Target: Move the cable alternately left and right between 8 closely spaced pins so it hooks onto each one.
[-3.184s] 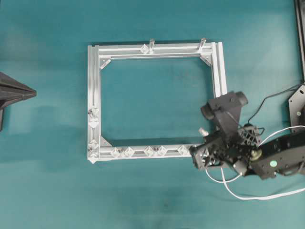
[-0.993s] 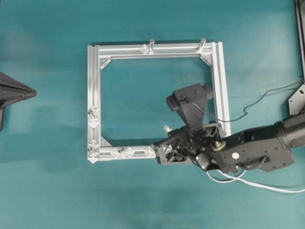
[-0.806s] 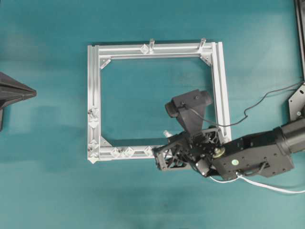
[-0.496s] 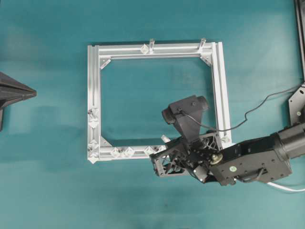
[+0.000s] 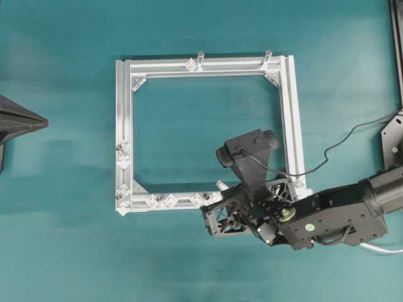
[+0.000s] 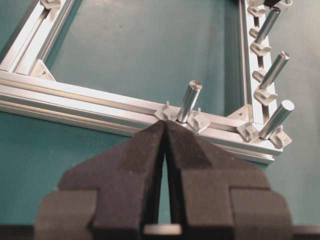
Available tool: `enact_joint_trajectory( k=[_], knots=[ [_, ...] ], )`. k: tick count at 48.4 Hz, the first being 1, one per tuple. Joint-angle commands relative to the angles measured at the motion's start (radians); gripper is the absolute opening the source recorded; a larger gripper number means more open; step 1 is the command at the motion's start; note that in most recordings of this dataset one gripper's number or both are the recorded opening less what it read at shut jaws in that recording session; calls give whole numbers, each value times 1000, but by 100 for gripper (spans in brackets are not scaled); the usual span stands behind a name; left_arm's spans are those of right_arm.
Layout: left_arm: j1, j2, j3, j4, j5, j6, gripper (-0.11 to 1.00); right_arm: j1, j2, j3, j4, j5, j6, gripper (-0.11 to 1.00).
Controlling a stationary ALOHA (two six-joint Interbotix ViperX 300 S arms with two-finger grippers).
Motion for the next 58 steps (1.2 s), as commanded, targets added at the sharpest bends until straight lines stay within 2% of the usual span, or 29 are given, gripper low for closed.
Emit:
enact_joint_trajectory(
  k=[1,51,58],
  knots=[
    [-3,9,-9,3,-9,-6,0,6,-17,-20,-2,2,0,9],
    [-2,9,-9,2,-9,-6,0,29,-17,-29,0,3,3,9],
    [-2,9,-9,3,-9,-6,0,51,-17,-31,0,11,44,9]
  ],
)
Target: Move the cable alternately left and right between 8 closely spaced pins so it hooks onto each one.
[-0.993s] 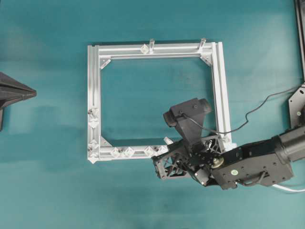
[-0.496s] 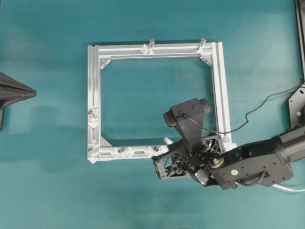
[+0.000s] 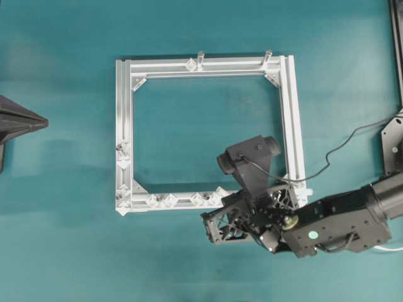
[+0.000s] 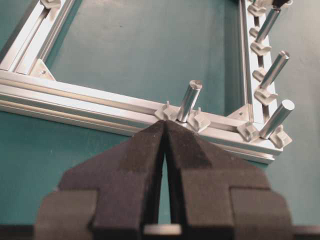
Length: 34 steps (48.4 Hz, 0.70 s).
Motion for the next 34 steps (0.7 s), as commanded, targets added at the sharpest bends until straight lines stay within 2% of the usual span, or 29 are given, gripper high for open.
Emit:
enact_joint_trajectory(
  k=[1,23,34],
  knots=[
    [-3,9,-9,3,-9,-6,0,20,-17,-23,0,11,20,9],
    [-3,9,-11,3,-9,-6,0,120,-6,-52,0,71,135,9],
    [-3,9,-11,3,-8,-6,0,149,28,-106,0,78,146,9]
  ],
)
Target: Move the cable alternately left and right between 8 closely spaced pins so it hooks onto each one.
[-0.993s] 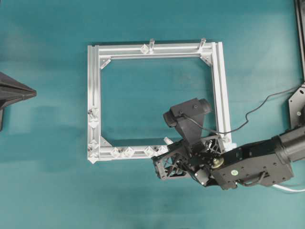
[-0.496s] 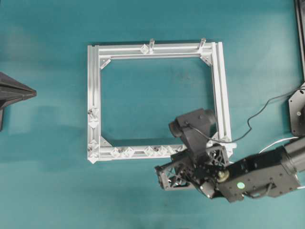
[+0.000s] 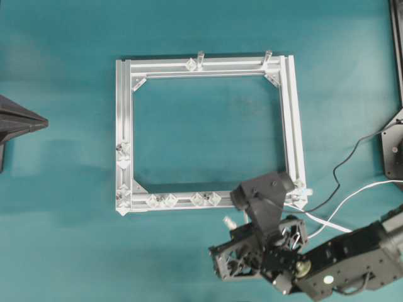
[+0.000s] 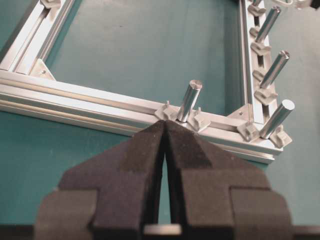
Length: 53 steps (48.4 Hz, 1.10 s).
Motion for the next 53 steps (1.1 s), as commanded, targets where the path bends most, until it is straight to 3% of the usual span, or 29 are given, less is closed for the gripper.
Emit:
enact_joint_trajectory(
  k=[1,25,44,53],
  knots=[
    [-3,9,-9,3,-9,-8,0,14,-6,-40,-2,2,0,9],
    [-3,9,-11,3,-8,-8,0,17,35,-101,-6,12,0,9],
    [-2,8,-12,2,-5,-8,0,-18,109,-206,-61,5,-21,9],
    [-3,8,-14,3,-3,-8,0,-41,132,-239,-64,-32,-55,9]
  ],
)
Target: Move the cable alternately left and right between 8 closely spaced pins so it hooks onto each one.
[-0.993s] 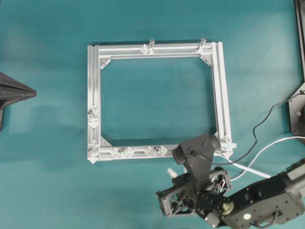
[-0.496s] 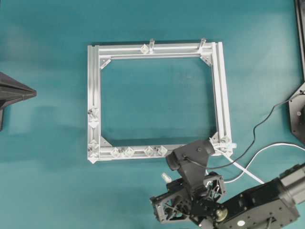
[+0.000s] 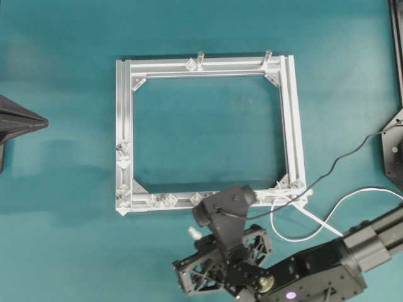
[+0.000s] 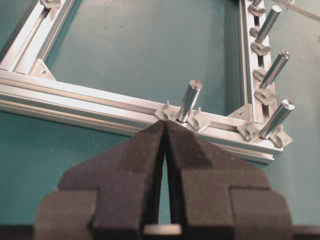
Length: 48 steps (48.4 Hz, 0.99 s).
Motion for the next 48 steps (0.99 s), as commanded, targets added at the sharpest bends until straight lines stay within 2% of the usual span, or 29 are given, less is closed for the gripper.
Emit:
enact_joint_trajectory(
  k=[1,15,48],
  knots=[
    [-3,8,-14,3,-2,-6,0,-11,-12,-37,-6,-21,-11,9],
    [-3,8,-15,5,0,-6,0,-26,14,-72,-6,-38,-44,9],
    [-3,8,-14,5,0,-8,0,-109,14,-60,-6,-3,-130,9]
  ],
)
